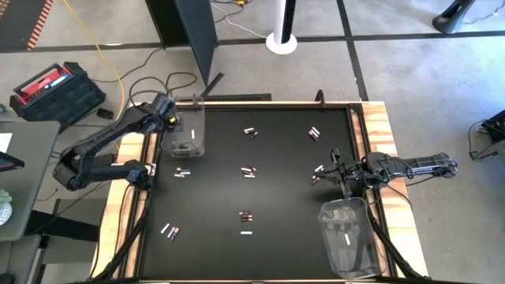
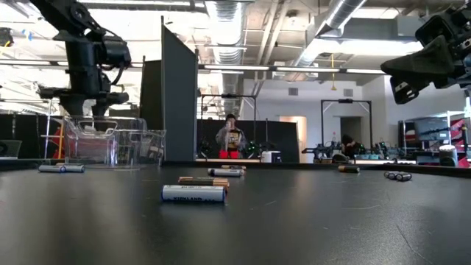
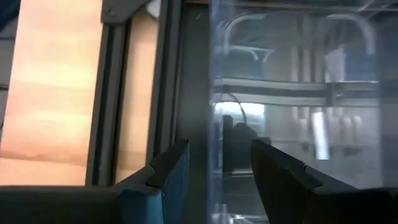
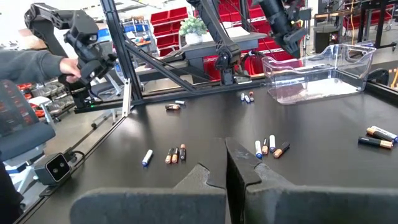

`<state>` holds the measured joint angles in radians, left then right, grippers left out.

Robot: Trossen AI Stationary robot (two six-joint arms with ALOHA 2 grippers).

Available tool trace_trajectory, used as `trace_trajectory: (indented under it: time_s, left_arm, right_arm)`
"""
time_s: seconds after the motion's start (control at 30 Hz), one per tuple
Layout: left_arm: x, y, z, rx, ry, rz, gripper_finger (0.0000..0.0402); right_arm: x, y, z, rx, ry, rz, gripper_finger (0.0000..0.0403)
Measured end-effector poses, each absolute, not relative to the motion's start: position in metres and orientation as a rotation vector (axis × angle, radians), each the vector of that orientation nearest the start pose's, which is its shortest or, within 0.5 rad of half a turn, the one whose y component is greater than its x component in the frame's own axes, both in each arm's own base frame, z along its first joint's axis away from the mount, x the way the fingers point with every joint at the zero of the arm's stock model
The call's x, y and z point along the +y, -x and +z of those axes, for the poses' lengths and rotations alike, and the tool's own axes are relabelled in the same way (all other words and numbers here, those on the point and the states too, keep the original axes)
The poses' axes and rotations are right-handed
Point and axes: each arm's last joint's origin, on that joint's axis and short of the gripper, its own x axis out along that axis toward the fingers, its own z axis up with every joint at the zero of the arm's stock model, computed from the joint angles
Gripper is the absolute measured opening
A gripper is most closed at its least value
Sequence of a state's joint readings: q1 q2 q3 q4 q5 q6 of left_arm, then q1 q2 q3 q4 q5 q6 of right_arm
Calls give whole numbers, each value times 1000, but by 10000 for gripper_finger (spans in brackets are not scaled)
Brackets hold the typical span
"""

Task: Sort batteries
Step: Adjust the top transparent bin

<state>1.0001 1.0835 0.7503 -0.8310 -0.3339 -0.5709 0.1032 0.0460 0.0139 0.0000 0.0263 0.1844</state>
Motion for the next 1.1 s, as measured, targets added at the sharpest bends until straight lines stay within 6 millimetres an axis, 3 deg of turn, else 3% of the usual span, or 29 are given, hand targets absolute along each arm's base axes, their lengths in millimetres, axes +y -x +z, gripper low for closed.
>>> trace_trajectory:
  time_s: [0.3,0.63,1.1]
  left_arm:
    - [169,-90,196,979,870,1515,159]
    - [174,-94,190,989,875,1499,11]
    - [178,-106,209,896,902,1487,3]
  right_arm:
    - [10,-99,165,39,-182,74,11]
    - [10,-99,165,39,-182,74,11]
    - [10,-99,165,39,-182,74,11]
